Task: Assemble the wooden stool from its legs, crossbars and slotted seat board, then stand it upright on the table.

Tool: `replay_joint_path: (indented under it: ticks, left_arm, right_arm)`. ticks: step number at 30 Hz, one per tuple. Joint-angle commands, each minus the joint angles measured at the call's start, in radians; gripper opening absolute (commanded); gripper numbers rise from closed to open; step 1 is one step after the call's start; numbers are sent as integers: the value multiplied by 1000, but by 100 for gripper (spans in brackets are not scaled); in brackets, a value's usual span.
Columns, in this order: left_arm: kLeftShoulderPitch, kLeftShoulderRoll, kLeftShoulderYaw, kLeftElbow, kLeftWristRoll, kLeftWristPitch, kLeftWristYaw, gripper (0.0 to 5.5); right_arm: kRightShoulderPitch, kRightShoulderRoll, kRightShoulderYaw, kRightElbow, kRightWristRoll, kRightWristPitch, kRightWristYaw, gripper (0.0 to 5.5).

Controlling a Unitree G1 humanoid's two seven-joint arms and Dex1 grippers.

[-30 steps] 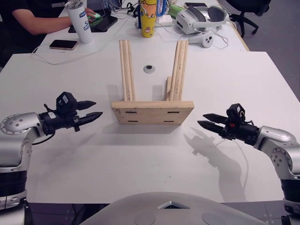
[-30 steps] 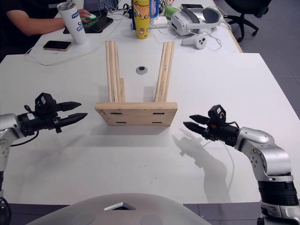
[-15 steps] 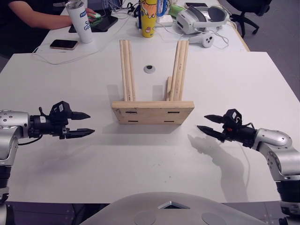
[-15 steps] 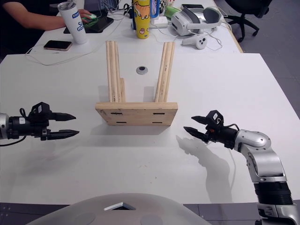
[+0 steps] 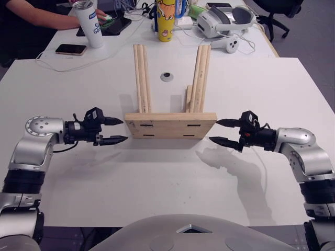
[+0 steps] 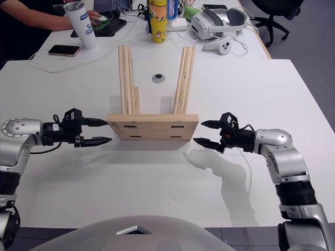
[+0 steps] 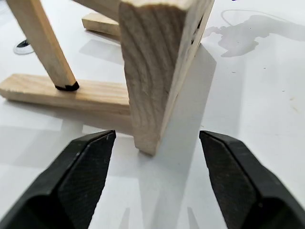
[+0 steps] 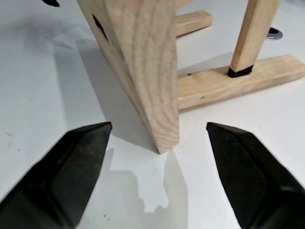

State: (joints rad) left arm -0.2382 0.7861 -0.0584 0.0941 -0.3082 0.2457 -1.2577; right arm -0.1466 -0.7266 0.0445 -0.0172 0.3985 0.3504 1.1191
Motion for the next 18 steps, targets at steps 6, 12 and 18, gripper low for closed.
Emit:
replay_joint_path:
  ticks: [6,12,18]
  left_arm:
    - [-91,-58,-44,109,45,-108,-17,331]
    - [-123,-68,-63,137,52,-132,-46,331]
    - [-152,-70,-76,170,43,-123,-89,256]
  right_arm:
    - [-126,50,64,129,-60,-97,57,366]
    - [-163,70,85,167,-66,-107,102,309]
    - [-166,66,95,183,-60,-99,145,228]
